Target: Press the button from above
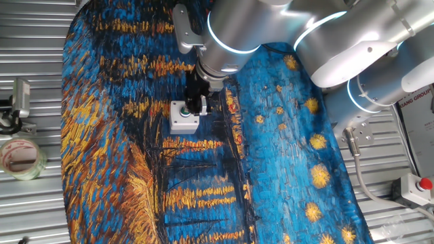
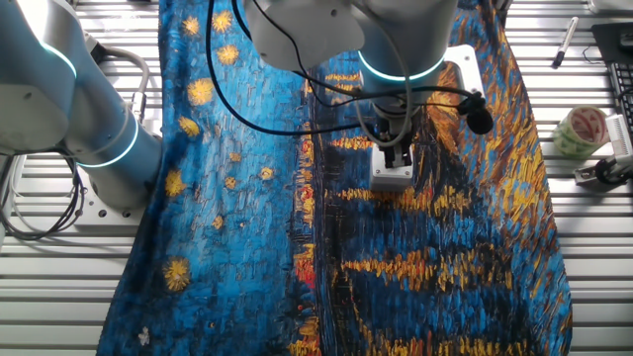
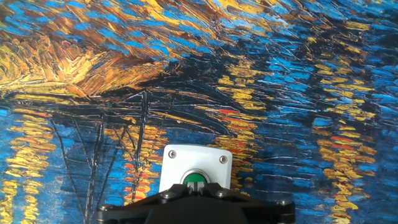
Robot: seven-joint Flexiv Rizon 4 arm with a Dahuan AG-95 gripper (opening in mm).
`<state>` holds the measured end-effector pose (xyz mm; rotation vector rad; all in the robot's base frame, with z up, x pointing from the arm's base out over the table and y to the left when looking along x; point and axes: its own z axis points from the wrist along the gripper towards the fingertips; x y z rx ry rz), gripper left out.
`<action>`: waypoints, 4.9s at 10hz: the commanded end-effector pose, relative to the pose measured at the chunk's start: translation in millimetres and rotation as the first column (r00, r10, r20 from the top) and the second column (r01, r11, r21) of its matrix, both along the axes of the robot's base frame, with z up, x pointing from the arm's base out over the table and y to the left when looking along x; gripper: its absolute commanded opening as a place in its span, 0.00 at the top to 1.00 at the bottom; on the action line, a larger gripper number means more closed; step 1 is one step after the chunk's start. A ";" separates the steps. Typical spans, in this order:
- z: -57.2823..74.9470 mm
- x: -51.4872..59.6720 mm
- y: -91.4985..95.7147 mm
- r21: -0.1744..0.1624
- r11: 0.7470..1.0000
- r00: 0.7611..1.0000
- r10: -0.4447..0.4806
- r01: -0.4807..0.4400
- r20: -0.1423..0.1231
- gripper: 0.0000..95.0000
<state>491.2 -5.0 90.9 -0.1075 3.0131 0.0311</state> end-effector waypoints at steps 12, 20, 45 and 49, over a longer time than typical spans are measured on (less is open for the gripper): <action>-7.1 -1.2 -0.4 0.028 1.000 0.999 -0.014 0.013 0.040 1.00; 5.4 -0.7 -0.9 0.032 0.999 1.000 -0.012 0.012 0.009 1.00; 73.4 -12.8 3.3 0.057 0.998 0.994 -0.030 0.036 -0.105 1.00; 74.8 -13.2 4.0 0.059 0.998 0.994 -0.031 0.037 -0.108 1.00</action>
